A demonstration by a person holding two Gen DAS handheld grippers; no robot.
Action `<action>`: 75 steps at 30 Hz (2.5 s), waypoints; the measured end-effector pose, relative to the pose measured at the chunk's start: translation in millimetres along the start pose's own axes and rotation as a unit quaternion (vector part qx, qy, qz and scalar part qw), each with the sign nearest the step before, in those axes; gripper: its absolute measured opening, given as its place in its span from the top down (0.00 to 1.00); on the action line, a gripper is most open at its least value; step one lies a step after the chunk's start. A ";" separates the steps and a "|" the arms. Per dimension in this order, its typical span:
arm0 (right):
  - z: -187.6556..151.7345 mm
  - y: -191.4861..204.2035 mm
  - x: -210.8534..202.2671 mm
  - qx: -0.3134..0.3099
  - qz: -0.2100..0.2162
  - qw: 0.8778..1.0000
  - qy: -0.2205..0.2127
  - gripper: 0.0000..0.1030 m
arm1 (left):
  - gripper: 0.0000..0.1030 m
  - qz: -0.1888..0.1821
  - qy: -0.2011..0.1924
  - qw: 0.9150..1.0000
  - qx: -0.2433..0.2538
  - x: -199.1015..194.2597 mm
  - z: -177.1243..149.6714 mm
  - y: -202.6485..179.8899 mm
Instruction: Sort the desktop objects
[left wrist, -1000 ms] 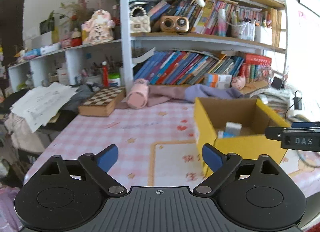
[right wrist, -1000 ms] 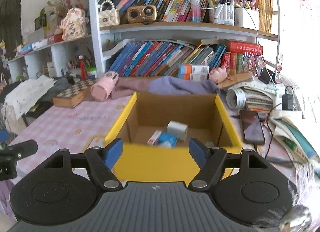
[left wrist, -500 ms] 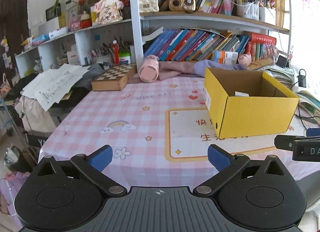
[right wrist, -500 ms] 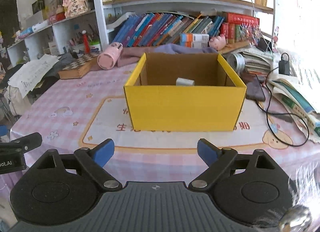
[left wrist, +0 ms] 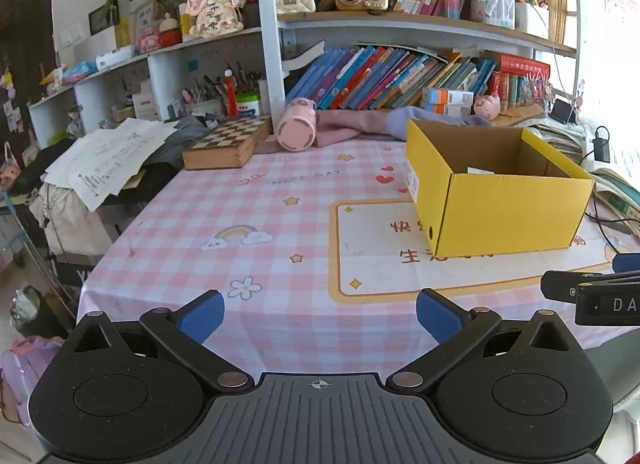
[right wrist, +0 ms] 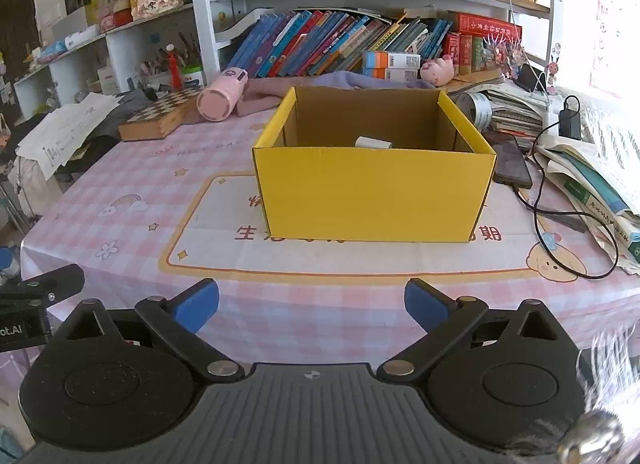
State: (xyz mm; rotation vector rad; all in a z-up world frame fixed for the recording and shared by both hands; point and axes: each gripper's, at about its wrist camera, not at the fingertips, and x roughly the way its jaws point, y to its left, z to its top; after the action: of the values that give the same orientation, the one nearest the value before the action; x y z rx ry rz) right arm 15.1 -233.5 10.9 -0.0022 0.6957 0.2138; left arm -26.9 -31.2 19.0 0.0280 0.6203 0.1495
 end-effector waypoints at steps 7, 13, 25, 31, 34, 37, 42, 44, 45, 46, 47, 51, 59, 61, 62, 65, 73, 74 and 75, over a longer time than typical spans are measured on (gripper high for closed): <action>-0.8 1.8 0.1 -0.005 0.001 1.000 0.000 0.02 | 0.00 -0.002 0.004 1.000 0.003 -1.1 -1.7 0.1; -0.8 4.7 0.6 -0.008 0.005 1.000 0.003 0.02 | 0.00 0.000 0.010 1.000 -0.002 -2.4 -3.9 2.8; -0.8 7.5 0.4 -0.013 0.008 1.000 0.004 0.02 | 0.00 0.000 0.014 1.000 -0.002 -2.4 -4.3 2.5; 0.0 6.2 0.8 -0.013 0.006 1.000 0.004 0.01 | 0.00 -0.002 0.017 1.000 -0.001 -0.6 -3.7 1.7; 0.2 6.2 1.3 -0.013 0.006 1.000 0.005 0.01 | 0.00 -0.004 0.020 1.000 -0.002 0.5 -3.8 2.1; 0.5 6.5 1.9 -0.014 0.007 1.000 0.004 0.00 | 0.00 -0.003 0.022 1.000 -0.002 0.9 -4.1 2.4; 0.6 7.2 2.3 -0.015 0.007 1.000 0.005 0.00 | 0.00 -0.002 0.024 1.000 -0.002 1.6 -4.5 2.6; 0.6 7.5 2.7 -0.015 0.006 1.000 0.005 0.00 | 0.00 -0.002 0.024 1.000 -0.002 2.1 -4.4 2.7; 0.6 7.5 2.7 -0.016 0.006 1.000 0.005 0.00 | 0.00 -0.002 0.024 1.000 -0.002 2.3 -4.3 2.7; 0.6 7.4 2.7 -0.016 0.006 1.000 0.005 0.00 | 0.00 -0.002 0.024 1.000 -0.002 2.4 -4.3 2.7; 0.7 7.7 3.0 -0.017 0.006 1.000 0.005 0.00 | 0.00 -0.002 0.024 1.000 -0.002 2.3 -4.5 2.8; 0.5 8.6 4.2 -0.017 0.006 1.000 0.005 0.00 | 0.00 -0.004 0.025 1.000 0.000 3.5 -3.9 2.7; 0.4 8.9 6.5 -0.016 0.005 1.000 0.007 0.00 | 0.00 -0.007 0.027 1.000 0.002 6.1 -2.4 2.0; 0.4 9.0 6.7 -0.016 0.005 1.000 0.007 0.00 | 0.00 -0.007 0.028 1.000 0.002 6.7 -2.2 2.1; 0.4 9.0 6.7 -0.016 0.005 1.000 0.007 0.00 | 0.00 -0.006 0.028 1.000 0.002 6.7 -2.1 2.0; 0.6 9.0 6.6 -0.016 0.004 1.000 0.007 0.00 | 0.00 -0.007 0.029 1.000 0.002 7.4 -2.1 2.2; 1.3 7.1 9.2 -0.016 0.001 1.000 0.007 0.00 | 0.00 -0.009 0.031 0.999 0.003 10.0 -1.8 1.9; 1.4 7.1 9.3 -0.016 0.002 1.000 0.008 0.00 | 0.00 -0.009 0.031 0.999 0.003 9.9 -1.8 1.9; 1.4 7.1 9.2 -0.016 0.002 1.000 0.008 0.00 | 0.00 -0.009 0.031 0.999 0.003 10.4 -1.7 2.1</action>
State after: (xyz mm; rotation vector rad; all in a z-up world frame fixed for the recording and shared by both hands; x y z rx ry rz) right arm 21.5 -224.6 6.6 -0.0331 0.7086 0.2286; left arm -19.9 -27.7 11.7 0.0232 0.6833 0.1317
